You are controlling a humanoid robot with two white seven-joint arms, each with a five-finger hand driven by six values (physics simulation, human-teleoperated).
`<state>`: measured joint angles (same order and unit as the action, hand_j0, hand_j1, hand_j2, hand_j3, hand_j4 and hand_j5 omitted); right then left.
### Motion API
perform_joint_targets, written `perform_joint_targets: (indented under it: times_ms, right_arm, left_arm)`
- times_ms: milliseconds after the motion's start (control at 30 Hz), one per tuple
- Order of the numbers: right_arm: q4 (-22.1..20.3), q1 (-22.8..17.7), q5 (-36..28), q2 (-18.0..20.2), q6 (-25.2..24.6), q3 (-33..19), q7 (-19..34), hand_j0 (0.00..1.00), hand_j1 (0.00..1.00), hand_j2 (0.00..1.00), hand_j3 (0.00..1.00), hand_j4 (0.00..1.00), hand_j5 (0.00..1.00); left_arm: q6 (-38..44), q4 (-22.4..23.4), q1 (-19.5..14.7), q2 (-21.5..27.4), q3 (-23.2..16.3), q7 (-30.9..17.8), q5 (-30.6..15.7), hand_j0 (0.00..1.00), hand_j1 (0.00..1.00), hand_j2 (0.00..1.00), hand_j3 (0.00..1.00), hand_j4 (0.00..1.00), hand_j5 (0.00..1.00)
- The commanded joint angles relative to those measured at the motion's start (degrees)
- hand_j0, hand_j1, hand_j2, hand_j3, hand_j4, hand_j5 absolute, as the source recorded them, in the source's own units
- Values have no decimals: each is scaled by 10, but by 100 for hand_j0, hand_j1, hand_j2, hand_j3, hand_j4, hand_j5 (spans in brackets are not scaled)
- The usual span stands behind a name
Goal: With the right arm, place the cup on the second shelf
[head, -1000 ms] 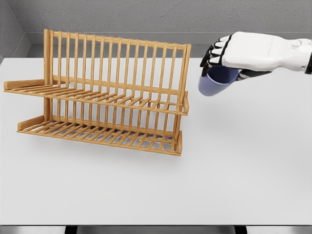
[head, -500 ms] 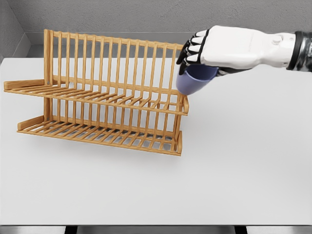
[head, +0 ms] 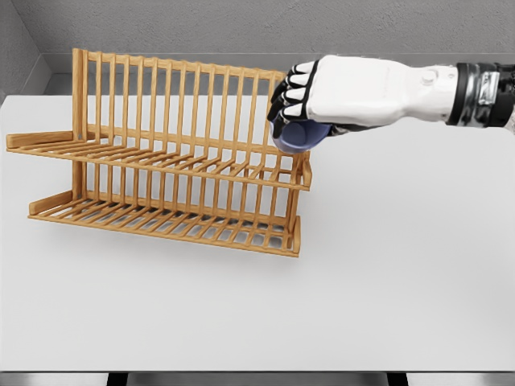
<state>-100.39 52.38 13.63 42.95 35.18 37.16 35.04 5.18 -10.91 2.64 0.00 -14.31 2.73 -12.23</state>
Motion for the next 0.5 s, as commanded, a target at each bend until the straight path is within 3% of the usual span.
perform_joint_targets:
  times_ms: [0, 233, 300, 467]
  right_arm:
    - [-1, 0, -3, 2, -2, 10, 0, 65, 65, 65, 65, 65, 65]
    - [-1, 0, -3, 0, -2, 26, 0, 67, 67, 67, 67, 67, 67]
    - [-1, 0, -3, 1, -2, 27, 0, 100, 100, 100, 100, 100, 100]
    - [-1, 0, -3, 1, -2, 27, 0, 100, 100, 100, 100, 100, 100]
  left_arm:
    - [0, 0, 0, 0, 0, 0, 0, 100, 100, 100, 100, 100, 100]
    - [0, 0, 0, 0, 0, 0, 0, 100, 100, 100, 100, 100, 100]
    - [0, 0, 0, 0, 0, 0, 0, 100, 100, 100, 100, 100, 100]
    - [0, 0, 0, 0, 1, 0, 0, 100, 100, 100, 100, 100, 100]
